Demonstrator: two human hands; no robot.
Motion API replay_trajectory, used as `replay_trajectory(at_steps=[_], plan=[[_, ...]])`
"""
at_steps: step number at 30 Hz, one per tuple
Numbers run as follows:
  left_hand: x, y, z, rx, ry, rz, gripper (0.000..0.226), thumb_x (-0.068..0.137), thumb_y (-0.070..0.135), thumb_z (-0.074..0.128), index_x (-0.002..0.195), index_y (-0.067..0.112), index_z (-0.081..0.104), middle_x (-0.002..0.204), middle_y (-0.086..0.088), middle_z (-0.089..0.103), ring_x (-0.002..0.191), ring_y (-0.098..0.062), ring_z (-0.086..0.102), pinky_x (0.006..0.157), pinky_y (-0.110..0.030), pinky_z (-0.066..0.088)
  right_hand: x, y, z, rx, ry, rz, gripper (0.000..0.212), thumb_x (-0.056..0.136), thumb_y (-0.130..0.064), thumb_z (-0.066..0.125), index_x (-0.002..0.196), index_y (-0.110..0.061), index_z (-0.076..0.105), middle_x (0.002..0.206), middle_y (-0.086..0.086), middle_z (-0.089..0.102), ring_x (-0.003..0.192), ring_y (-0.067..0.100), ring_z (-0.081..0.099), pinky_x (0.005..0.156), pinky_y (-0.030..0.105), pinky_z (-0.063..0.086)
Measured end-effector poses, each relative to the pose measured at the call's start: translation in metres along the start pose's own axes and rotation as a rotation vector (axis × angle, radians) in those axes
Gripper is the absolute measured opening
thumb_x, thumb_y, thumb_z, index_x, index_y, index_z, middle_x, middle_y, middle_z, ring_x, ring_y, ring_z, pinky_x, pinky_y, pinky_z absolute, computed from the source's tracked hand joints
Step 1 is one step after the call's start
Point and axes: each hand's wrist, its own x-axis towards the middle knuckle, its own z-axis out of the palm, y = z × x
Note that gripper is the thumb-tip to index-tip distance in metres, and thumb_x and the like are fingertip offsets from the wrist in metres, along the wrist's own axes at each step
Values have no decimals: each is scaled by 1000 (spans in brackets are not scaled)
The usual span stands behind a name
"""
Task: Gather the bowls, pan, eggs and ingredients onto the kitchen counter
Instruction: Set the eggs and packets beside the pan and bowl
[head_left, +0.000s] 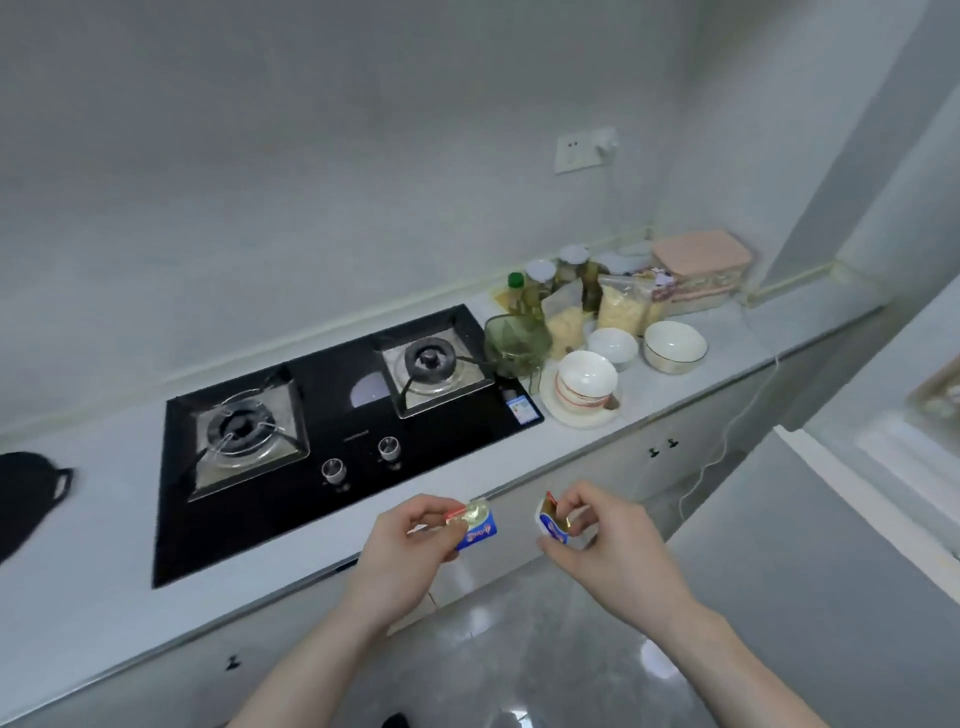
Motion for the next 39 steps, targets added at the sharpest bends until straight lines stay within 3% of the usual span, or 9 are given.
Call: replay_trajectory(at_steps=[3, 6, 11, 20, 27, 32, 39], plan=[[-12, -10, -31, -30, 58, -4, 10, 90, 23, 73, 93, 31, 78, 96, 5, 75, 83, -18, 75, 84, -36, 60, 6, -23, 18, 20, -57, -48, 26, 72, -41, 79, 84, -33, 57, 89, -25, 63, 85, 2, 63, 67, 27, 53], [-28, -24, -74, -60, 121, 5, 11, 91, 23, 72, 94, 31, 78, 98, 6, 75, 84, -13, 75, 89, -38, 60, 9, -60, 44, 13, -96, -122, 26, 75, -36, 80, 81, -32, 56, 90, -27, 63, 87, 1, 63, 64, 20, 49], [-48, -41, -145, -136, 237, 35, 12, 93, 14, 70, 98, 21, 78, 97, 1, 75, 85, -12, 76, 69, -14, 55, 6, -117, 98, -7, -168, -191, 29, 73, -39, 82, 80, -34, 55, 83, -18, 67, 85, 1, 63, 65, 19, 50], [-87, -112, -304, -197, 455, -39, 12, 85, 19, 79, 96, 19, 75, 94, -3, 76, 84, -14, 76, 83, -42, 62, -1, -225, 224, -79, -277, -356, 32, 73, -49, 82, 81, -38, 53, 88, -22, 66, 87, -1, 62, 71, 29, 55], [-108, -166, -397, -300, 626, -122, 29, 77, 33, 86, 97, 16, 75, 89, -5, 77, 87, -16, 75, 76, -30, 62, -8, -291, 319, -83, -449, -440, 28, 74, -47, 81, 84, -36, 56, 85, -17, 66, 82, 3, 63, 68, 31, 56], [-108, -197, -438, -399, 720, -205, 33, 77, 29, 88, 98, 8, 74, 82, -5, 75, 70, -13, 70, 69, -25, 59, 6, -328, 369, -173, -560, -506, 27, 71, -46, 81, 80, -34, 58, 78, -12, 64, 70, 7, 62, 61, 27, 52], [-91, -245, -485, -460, 787, -316, 38, 73, 31, 90, 95, 7, 71, 73, -7, 69, 63, -18, 62, 71, -32, 59, 27, -358, 449, -229, -685, -519, 23, 70, -35, 82, 74, -30, 60, 80, -16, 59, 70, 7, 54, 59, 24, 44]])
